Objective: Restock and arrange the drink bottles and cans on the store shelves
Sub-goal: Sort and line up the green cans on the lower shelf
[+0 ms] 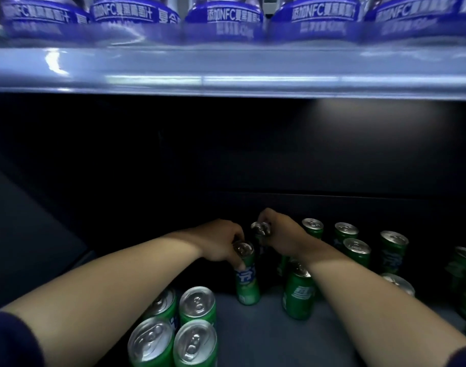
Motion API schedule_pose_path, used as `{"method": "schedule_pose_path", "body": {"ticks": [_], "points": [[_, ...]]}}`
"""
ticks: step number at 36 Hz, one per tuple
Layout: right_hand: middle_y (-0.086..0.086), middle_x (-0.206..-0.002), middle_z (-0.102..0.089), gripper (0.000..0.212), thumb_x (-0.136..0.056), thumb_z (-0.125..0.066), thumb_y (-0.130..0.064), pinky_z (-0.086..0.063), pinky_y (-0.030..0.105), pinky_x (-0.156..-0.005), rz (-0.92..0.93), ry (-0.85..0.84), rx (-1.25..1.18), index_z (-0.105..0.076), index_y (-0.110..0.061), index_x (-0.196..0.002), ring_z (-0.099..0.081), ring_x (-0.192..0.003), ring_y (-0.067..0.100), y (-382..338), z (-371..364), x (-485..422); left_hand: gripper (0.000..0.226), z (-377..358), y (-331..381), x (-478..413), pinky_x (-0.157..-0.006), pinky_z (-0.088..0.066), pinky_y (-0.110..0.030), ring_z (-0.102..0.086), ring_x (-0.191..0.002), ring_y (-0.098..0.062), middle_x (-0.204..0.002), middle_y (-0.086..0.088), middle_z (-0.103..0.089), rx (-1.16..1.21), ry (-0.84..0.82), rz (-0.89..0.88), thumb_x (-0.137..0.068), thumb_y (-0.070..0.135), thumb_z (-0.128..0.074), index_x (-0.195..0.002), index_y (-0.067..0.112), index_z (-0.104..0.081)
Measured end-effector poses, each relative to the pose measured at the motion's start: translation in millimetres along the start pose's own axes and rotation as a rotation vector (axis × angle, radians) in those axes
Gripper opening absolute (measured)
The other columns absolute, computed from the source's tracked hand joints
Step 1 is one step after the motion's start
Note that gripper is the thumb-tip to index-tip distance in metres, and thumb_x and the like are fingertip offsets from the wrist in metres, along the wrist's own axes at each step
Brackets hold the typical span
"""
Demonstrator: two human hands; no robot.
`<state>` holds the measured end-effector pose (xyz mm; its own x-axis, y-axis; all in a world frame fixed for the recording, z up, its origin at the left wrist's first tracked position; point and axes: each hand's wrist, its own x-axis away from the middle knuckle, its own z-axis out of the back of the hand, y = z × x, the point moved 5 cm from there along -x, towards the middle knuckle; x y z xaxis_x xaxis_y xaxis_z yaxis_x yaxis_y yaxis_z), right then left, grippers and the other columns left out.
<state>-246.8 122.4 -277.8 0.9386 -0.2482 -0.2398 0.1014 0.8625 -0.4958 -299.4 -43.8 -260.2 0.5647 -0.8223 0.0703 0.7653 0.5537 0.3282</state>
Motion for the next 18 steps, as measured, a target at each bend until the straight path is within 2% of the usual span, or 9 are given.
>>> {"method": "schedule_pose_path", "body": {"ticks": [3, 7, 13, 16, 18], "points": [[-0.003, -0.086, -0.065, 0.037, -0.073, -0.08, -0.014, -0.052, 0.037, -0.067, -0.009, -0.008, -0.022, -0.052, -0.026, -0.094, -0.065, -0.081, 0.021, -2, 6, 19, 0.057, 2, 3, 13, -0.088, -0.055, -0.036, -0.063, -0.096, -0.012, -0.108, 0.009, -0.067, -0.029, -0.036, 0.044, -0.064, 0.045, -0.087, -0.113, 0.026, -0.065], [-0.004, -0.086, -0.065, 0.035, -0.073, -0.076, -0.02, -0.055, 0.041, -0.072, -0.053, -0.037, -0.012, -0.048, -0.034, -0.089, -0.064, -0.08, 0.019, -3, 12, 44, 0.065, 3, 12, 29, -0.091, -0.054, -0.034, -0.063, -0.101, -0.014, -0.115, 0.008, -0.065, -0.09, -0.09, 0.096, -0.065, 0.049, -0.086, -0.121, 0.028, -0.063], [-0.002, -0.095, -0.06, 0.038, -0.076, -0.081, -0.023, -0.049, 0.035, -0.073, -0.034, -0.085, 0.031, -0.049, -0.028, -0.096, -0.06, -0.086, 0.021, -14, 20, 90, 0.069, -1, 32, 49, -0.081, -0.05, -0.029, -0.058, -0.097, -0.016, -0.118, 0.007, -0.061, -0.224, -0.137, 0.129, -0.067, 0.055, -0.083, -0.125, 0.025, -0.06], [-0.002, -0.099, -0.058, 0.039, -0.073, -0.084, -0.024, -0.049, 0.031, -0.072, 0.019, -0.063, 0.007, -0.049, -0.031, -0.09, -0.06, -0.088, 0.019, -20, 23, 112, 0.069, -4, 39, 59, -0.077, -0.047, -0.029, -0.055, -0.096, -0.017, -0.114, 0.006, -0.056, -0.247, -0.137, 0.14, -0.067, 0.057, -0.082, -0.123, 0.024, -0.06], [-0.005, -0.096, -0.061, 0.039, -0.072, -0.084, -0.027, -0.053, 0.035, -0.074, 0.033, -0.065, -0.003, -0.048, -0.032, -0.086, -0.062, -0.087, 0.017, -24, 25, 127, 0.067, -6, 42, 66, -0.076, -0.046, -0.028, -0.056, -0.098, -0.018, -0.113, 0.005, -0.058, -0.216, -0.131, 0.151, -0.067, 0.056, -0.082, -0.122, 0.026, -0.059]]}}
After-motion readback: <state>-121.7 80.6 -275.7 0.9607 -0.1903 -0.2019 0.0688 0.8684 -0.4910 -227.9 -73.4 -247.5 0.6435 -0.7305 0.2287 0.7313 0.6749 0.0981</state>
